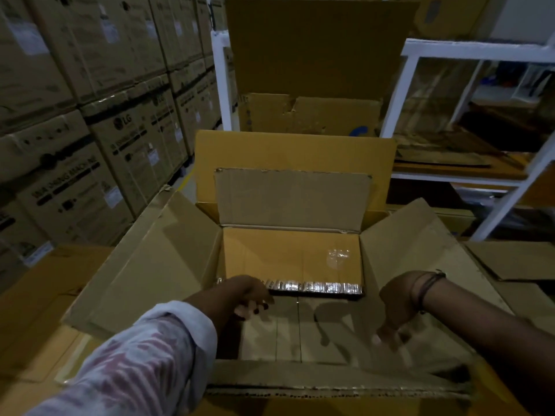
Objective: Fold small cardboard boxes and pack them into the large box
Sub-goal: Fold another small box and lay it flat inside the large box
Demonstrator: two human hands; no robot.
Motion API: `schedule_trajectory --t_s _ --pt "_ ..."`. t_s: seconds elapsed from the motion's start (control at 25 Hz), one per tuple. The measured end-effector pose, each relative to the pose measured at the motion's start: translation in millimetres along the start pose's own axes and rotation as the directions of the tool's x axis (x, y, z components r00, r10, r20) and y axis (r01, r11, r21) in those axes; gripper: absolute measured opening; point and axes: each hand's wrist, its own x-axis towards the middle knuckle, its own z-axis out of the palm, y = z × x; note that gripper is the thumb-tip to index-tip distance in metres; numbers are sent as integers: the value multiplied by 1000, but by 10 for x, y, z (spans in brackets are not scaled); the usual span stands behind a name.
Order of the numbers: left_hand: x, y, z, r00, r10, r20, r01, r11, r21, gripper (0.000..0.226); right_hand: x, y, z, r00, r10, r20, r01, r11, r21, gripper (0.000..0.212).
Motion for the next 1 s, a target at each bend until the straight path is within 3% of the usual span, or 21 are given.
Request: schedule_trajectory --t_s 0.08,0.16,0.24,0.32,0.36,0.44,0.52,0.6,0.68,0.76,0.88,0.92,1.0 --pt "93 -74 147 995 73 -71 -83 987 -138 22 77 -70 -99 999 -22 -36 20 999 -34 79" --pt "153 -110 196 977 118 -176 -178 908 -380 18 257 -113 -63 997 -34 -73 30 998 -54 76" --pt "229 -120 177 943 97 -318 -288 715 -637 18 439 -152 -46 991 -54 -120 54 999 -7 68" --pt "226 -83 179 888 24 -459 -407 508 -759 15 582 -265 -103 968 -99 -230 121 989 83 61" --pt "206 -67 195 852 -9 -524 -462 456 -761 15 662 -304 -149 955 -117 -273 153 982 112 59" --pt "104 -42 257 743 -112 -660 -538 487 -688 10 773 -400 -242 937 -131 -323 183 974 136 50" --pt "-40 -16 268 560 -175 -810 -620 560 -550 12 894 -487 -345 911 -93 -402 181 965 189 42" --pt "-160 21 131 369 -115 -922 -709 607 -359 21 995 -495 -459 856 43 -515 146 936 320 37" --pt "-183 57 -123 267 -69 -961 -759 600 -254 27 1077 -386 -572 767 199 -610 118 890 440 33" --pt "-178 30 -411 253 -66 -965 -781 574 -245 30 1174 -192 -722 695 330 -639 174 785 594 43" --pt "-54 -163 -846 305 -78 -949 -713 642 -282 33 1411 173 -833 634 572 -521 305 434 848 79" --pt "9 -237 -984 367 -61 -928 -673 671 -310 38 1532 305 -813 613 641 -462 327 326 887 86" --pt "71 -313 -1201 524 -31 -851 -566 734 -375 48 1712 503 -753 609 688 -394 365 197 910 78"
